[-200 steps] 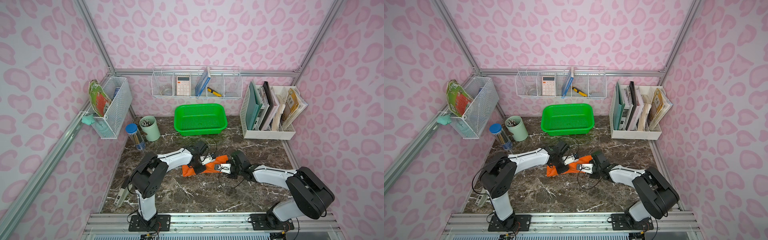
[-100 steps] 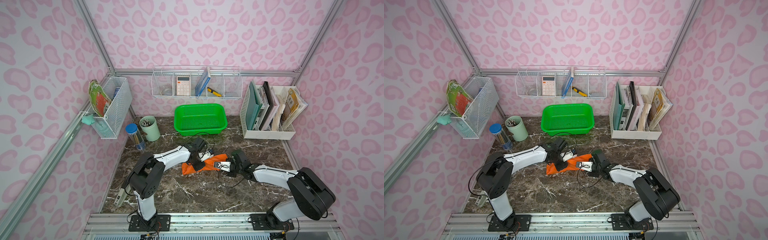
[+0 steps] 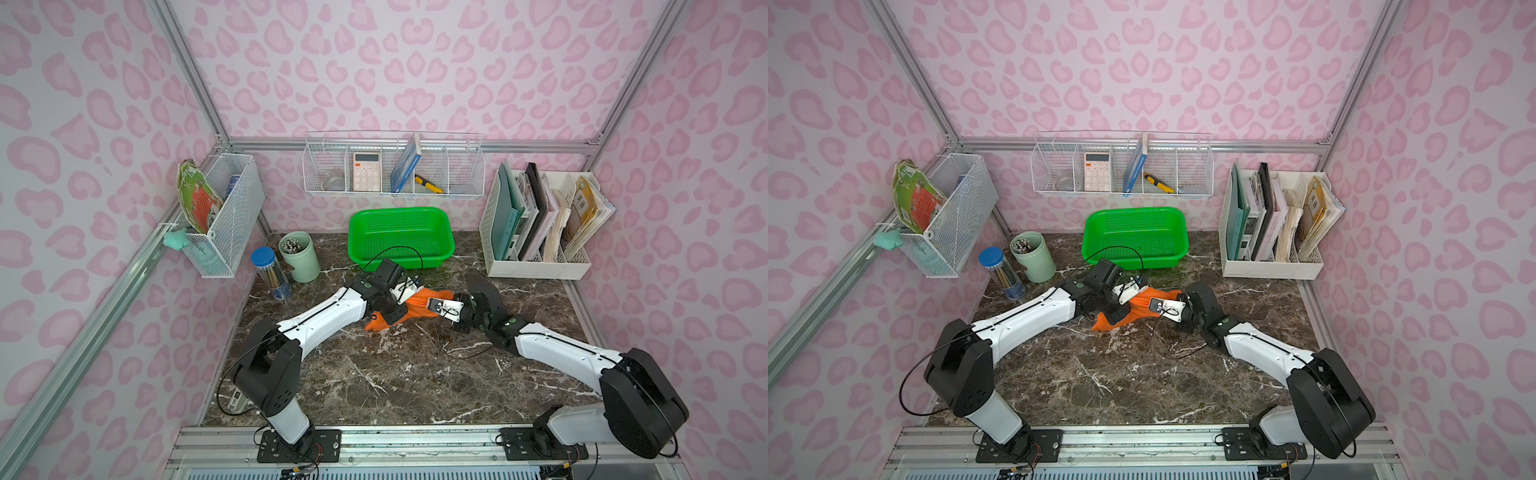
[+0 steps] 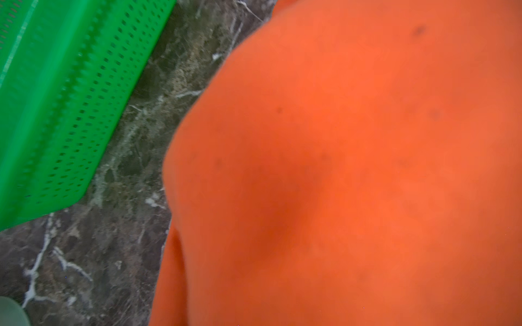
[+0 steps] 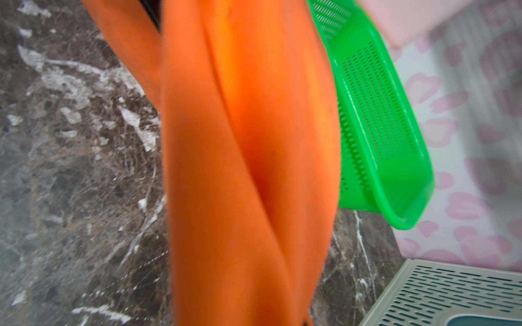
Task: Roll up the shorts
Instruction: Pick up the shorts from the center of the board, then place the shorts in the bin.
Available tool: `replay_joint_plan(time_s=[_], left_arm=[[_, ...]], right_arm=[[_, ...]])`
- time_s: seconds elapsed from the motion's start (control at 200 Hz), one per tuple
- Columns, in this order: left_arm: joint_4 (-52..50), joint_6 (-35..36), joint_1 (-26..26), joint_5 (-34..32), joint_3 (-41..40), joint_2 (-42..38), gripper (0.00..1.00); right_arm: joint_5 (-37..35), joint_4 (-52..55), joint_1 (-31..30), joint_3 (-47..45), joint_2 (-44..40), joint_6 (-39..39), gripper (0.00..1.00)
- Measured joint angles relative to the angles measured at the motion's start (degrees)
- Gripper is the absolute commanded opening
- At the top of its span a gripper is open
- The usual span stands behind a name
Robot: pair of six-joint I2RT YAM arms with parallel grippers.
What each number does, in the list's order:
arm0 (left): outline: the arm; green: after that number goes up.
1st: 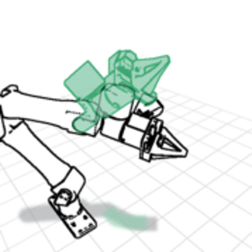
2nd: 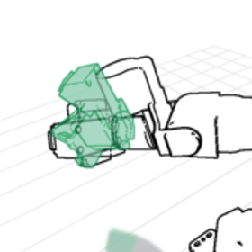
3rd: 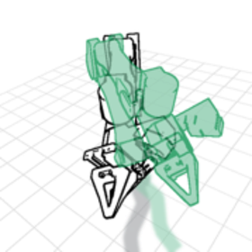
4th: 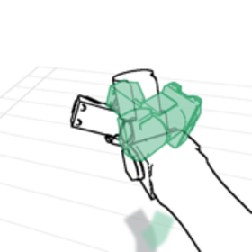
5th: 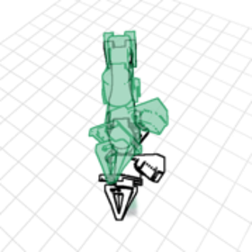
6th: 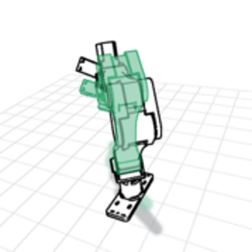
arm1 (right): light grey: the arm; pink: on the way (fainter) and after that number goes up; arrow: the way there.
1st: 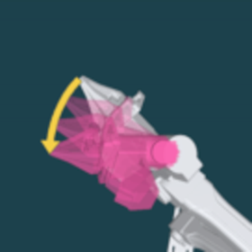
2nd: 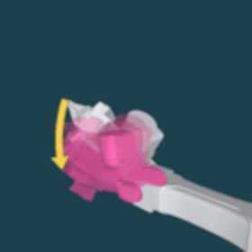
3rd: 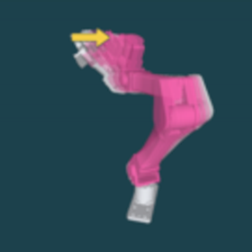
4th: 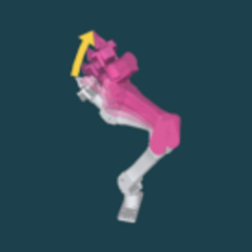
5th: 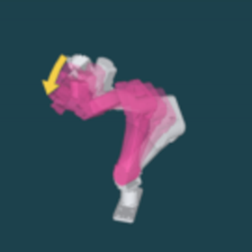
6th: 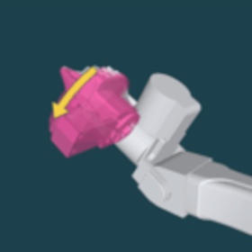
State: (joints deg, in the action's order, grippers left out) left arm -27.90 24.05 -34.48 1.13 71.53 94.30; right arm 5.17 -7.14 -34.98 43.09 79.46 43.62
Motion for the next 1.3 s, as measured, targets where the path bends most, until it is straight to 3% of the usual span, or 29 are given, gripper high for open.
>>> replay_joint_plan(time_s=[0.135, 0.34, 0.68, 0.86, 1.14, 1.3], left_arm=[[4.4, 0.5, 0.6, -4.7, 0.4, -3.4, 0.00], [17.4, 7.0, 2.2, -12.0, 2.2, -5.6, 0.00], [32.2, 22.1, 6.7, -16.5, 20.0, 10.4, 0.00], [32.4, 24.1, 10.3, -13.3, 23.8, 17.6, 0.00], [28.4, 21.1, 16.1, -4.0, 25.3, 22.9, 0.00], [25.4, 19.4, 18.0, 2.1, 25.3, 23.8, 0.00]], right_arm=[[-2.4, -1.0, 0.1, 5.1, 1.0, 1.5, 0.00], [-7.5, -9.8, 0.2, 11.9, 5.5, 5.5, 0.00], [-9.7, -17.6, 4.6, 28.6, 21.2, 10.3, 0.00], [-5.8, -13.4, 7.6, 39.7, 30.6, 10.6, 0.00], [2.1, -2.9, 9.6, 59.2, 45.4, 12.8, 0.00], [8.2, 4.4, 10.7, 66.1, 49.8, 13.1, 0.00]])
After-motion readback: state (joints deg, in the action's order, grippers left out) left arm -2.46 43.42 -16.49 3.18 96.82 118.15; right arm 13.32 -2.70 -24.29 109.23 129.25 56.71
